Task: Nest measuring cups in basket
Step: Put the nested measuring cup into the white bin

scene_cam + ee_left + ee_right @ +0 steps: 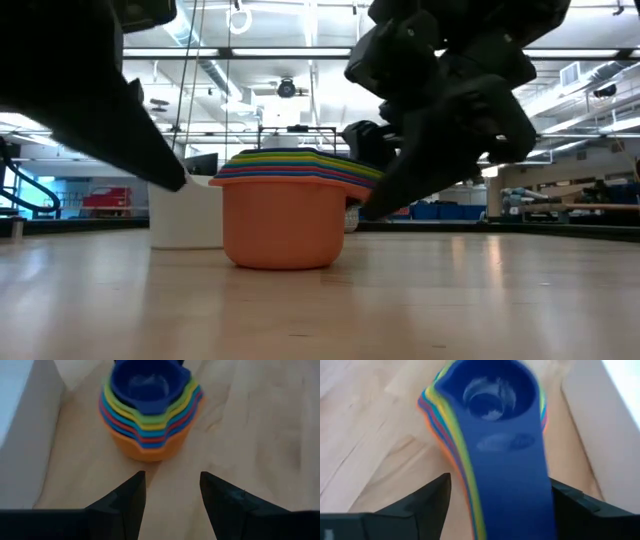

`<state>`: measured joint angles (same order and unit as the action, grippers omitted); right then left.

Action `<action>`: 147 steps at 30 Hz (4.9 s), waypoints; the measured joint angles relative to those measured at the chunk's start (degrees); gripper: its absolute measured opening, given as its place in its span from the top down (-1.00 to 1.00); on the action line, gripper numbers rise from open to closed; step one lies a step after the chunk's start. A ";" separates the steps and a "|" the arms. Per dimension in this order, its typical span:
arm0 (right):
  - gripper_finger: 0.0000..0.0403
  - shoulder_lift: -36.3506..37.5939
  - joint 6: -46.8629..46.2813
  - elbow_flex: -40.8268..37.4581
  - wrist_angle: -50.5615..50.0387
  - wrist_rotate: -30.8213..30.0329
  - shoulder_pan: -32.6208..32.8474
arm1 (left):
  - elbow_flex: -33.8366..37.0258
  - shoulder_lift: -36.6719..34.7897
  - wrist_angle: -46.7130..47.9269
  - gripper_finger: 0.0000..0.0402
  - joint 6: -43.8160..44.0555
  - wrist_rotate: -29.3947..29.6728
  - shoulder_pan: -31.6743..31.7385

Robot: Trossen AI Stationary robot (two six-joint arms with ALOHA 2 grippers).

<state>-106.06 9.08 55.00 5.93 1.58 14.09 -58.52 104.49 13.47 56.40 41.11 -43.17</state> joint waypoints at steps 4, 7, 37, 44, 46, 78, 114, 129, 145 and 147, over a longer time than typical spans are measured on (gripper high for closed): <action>-0.25 0.00 -1.29 -0.02 0.18 0.25 -0.69 | 0.06 2.10 -1.71 0.04 0.04 -0.03 0.17; -0.12 0.00 -1.51 -0.02 0.25 2.68 -1.27 | -0.04 2.62 -2.59 0.04 1.58 0.24 0.21; 0.08 -0.57 -5.06 -0.04 6.89 4.13 -4.31 | -0.01 4.66 7.92 -0.04 20.63 9.51 -2.21; 0.09 -1.75 -4.32 -0.04 8.26 5.97 -4.30 | -0.05 5.79 7.72 -0.16 20.96 12.08 -1.86; 0.10 -1.64 -3.54 -0.04 7.23 6.40 -4.37 | 0.02 5.82 7.62 -0.27 21.02 11.64 -1.54; 0.10 -1.70 1.69 -0.04 9.33 10.52 -5.25 | 0.06 8.28 -4.12 -0.77 -0.10 12.55 2.31; 0.10 -1.29 2.25 8.52 6.01 14.91 -11.17 | -0.03 -10.47 18.41 -0.77 -0.31 14.24 4.82; 0.10 -0.96 4.63 9.60 5.40 15.74 -15.76 | -0.07 -11.04 26.46 -0.77 -1.93 12.21 10.47; 0.10 -1.11 5.01 9.57 4.19 19.30 -19.78 | 0.02 -10.96 26.82 -0.76 -8.11 5.52 18.19; 0.10 -1.11 5.03 9.57 4.08 19.36 -20.18 | 0.02 -10.96 26.78 -0.76 -8.73 4.43 19.05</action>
<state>-107.18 14.10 64.58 10.01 20.94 -6.10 -58.50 93.54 40.25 47.67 45.54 -24.12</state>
